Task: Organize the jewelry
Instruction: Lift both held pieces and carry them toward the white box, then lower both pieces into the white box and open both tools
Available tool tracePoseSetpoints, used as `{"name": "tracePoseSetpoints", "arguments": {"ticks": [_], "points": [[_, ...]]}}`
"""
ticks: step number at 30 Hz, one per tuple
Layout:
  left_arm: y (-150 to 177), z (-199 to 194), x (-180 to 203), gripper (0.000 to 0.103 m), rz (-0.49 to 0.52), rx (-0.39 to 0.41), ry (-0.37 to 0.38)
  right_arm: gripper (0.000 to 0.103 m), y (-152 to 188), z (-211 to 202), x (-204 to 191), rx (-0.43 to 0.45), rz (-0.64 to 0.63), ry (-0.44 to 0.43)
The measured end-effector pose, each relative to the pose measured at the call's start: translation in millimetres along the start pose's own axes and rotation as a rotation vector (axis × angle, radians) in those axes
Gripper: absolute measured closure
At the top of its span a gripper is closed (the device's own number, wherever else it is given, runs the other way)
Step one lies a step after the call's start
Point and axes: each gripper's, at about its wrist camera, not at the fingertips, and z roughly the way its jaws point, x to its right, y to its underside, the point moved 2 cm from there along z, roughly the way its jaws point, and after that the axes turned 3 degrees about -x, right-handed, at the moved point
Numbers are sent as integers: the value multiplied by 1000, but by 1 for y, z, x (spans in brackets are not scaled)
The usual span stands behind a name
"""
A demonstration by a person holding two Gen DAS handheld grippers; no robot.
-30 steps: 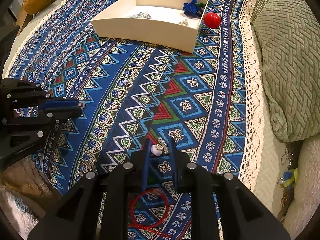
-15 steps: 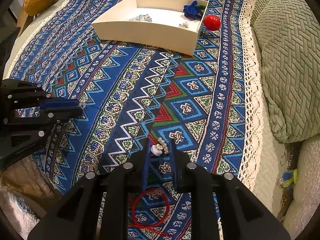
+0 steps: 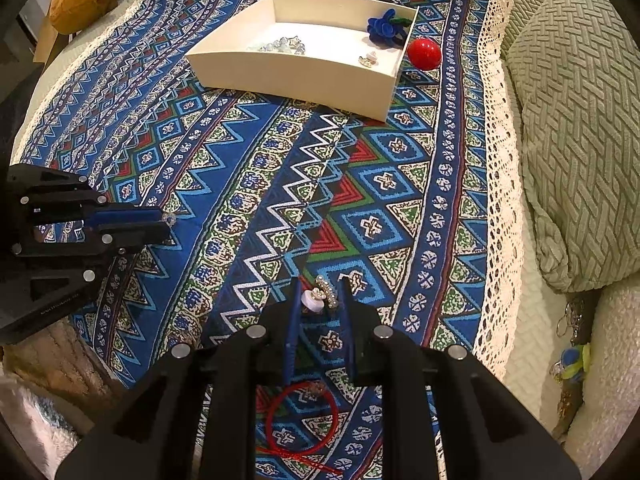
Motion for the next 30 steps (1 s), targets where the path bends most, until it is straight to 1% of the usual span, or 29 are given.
{"name": "tracePoseSetpoints", "arguments": {"ticks": [5, 8, 11, 12, 14, 15, 17, 18, 21, 25, 30], "points": [[-1, -1, 0, 94, 6, 3, 0, 83, -9, -5, 2, 12, 1, -16], [-6, -5, -2, 94, 11, 9, -4, 83, -23, -19, 5, 49, -1, -21], [-18, -16, -6, 94, 11, 29, -11, 83, -44, -37, 10, 102, -11, -9], [-23, -18, -9, 94, 13, 37, -15, 83, -56, -46, 11, 128, -19, -3], [-34, -27, -13, 94, 19, 59, -31, 83, -72, -57, 12, 160, -36, 8], [-44, -33, -17, 94, 22, 76, -39, 83, -85, -64, 12, 184, -45, 15], [-59, -43, -22, 94, 20, 101, -43, 83, -101, -71, 16, 207, -54, 16], [-69, -49, -25, 94, 19, 119, -48, 83, -114, -74, 17, 222, -55, 10], [-96, -60, -36, 94, 9, 153, -62, 83, -140, -76, 20, 241, -58, 8], [-125, -64, -51, 94, 0, 175, -78, 83, -167, -69, 25, 238, -64, 1], [-153, -55, -69, 94, -7, 171, -89, 83, -193, -51, 30, 221, -65, -4]]}}
